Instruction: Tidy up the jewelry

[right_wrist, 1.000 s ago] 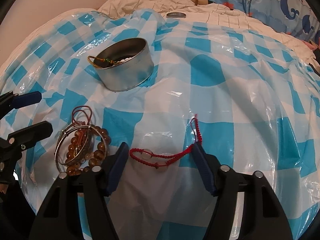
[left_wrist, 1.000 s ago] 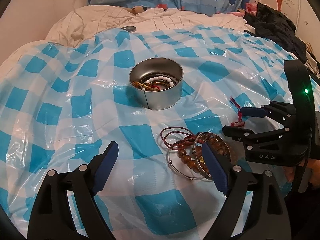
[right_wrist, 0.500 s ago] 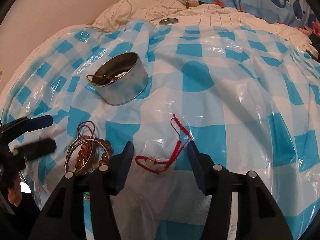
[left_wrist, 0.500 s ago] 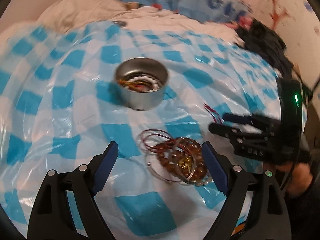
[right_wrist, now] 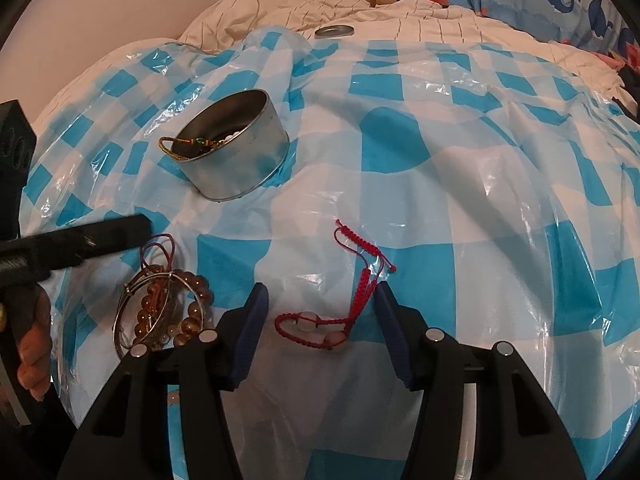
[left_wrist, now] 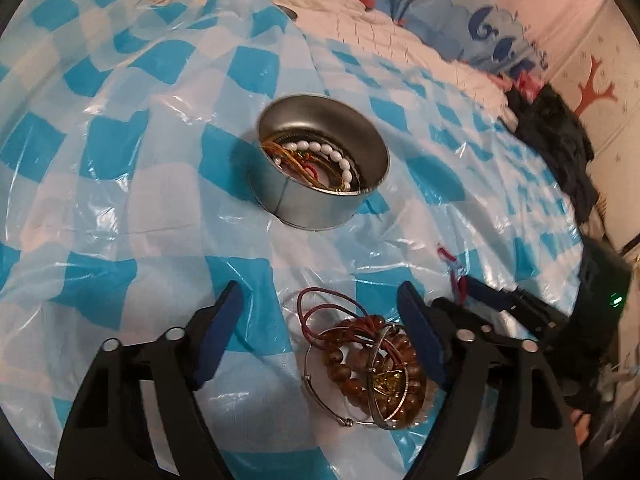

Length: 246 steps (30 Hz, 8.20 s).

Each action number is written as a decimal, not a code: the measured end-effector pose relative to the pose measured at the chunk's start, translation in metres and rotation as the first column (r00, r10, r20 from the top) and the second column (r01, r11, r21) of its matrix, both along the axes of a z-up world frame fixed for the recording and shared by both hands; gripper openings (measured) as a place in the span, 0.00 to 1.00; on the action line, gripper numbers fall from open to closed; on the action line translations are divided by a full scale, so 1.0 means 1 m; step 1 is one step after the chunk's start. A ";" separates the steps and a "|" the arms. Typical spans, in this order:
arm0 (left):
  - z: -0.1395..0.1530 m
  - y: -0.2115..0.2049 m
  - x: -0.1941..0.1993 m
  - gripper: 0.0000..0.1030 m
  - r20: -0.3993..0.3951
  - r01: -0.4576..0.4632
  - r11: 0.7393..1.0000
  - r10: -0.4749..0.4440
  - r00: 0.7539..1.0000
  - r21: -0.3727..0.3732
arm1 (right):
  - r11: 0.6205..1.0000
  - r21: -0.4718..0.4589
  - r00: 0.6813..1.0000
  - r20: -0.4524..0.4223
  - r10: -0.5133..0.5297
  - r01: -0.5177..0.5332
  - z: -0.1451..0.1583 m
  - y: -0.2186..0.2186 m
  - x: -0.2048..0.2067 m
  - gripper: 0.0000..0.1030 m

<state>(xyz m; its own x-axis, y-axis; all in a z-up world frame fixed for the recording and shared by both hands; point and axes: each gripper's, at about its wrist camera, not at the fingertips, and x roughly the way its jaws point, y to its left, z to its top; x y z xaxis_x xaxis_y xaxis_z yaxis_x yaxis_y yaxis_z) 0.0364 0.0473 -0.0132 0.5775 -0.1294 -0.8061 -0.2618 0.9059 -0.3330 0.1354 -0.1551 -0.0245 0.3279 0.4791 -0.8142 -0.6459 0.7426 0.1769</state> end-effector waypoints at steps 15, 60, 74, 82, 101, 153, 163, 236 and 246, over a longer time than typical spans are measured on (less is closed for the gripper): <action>0.031 0.010 -0.019 0.01 0.079 0.012 0.993 -0.021 0.997 0.116 | 0.997 0.079 0.999 0.041 -0.003 0.000 0.014 -0.002 0.000 0.04; 0.036 0.019 -0.028 0.01 0.068 -0.052 0.976 0.039 0.997 0.213 | 0.975 0.218 0.989 0.149 0.016 -0.049 0.043 0.006 -0.014 0.13; 0.045 0.009 -0.029 0.01 0.087 -0.045 0.960 0.022 0.996 0.275 | 0.966 0.246 0.985 0.166 0.045 -0.085 0.048 0.007 -0.021 0.13; 0.043 0.007 -0.027 0.01 0.078 -0.046 0.956 0.024 0.997 0.291 | 0.966 0.244 0.985 0.165 0.045 -0.085 0.047 0.007 -0.021 0.13; 0.023 0.041 -0.023 0.49 0.065 -0.185 0.969 0.177 0.982 0.165 | 0.991 0.133 0.999 0.044 -0.015 0.009 0.017 0.005 -0.001 0.40; 0.092 -0.003 0.036 0.05 0.332 0.032 0.990 -0.076 0.940 0.135 | 0.935 0.335 0.985 0.160 0.066 -0.117 0.069 0.029 0.007 0.14; 0.047 0.025 0.067 0.12 0.133 -0.034 0.995 0.021 0.991 0.096 | 0.941 0.277 0.968 0.208 0.139 -0.194 0.070 0.060 0.013 0.14; 0.039 0.010 -0.031 0.82 0.101 -0.124 0.951 0.099 0.990 0.284 | 0.977 -0.020 0.969 0.129 0.212 -0.211 0.027 0.038 -0.032 0.53; 0.039 0.011 -0.033 0.83 0.100 -0.120 0.952 0.095 0.990 0.281 | 0.953 -0.089 0.949 0.099 0.298 -0.290 0.006 0.052 -0.041 0.31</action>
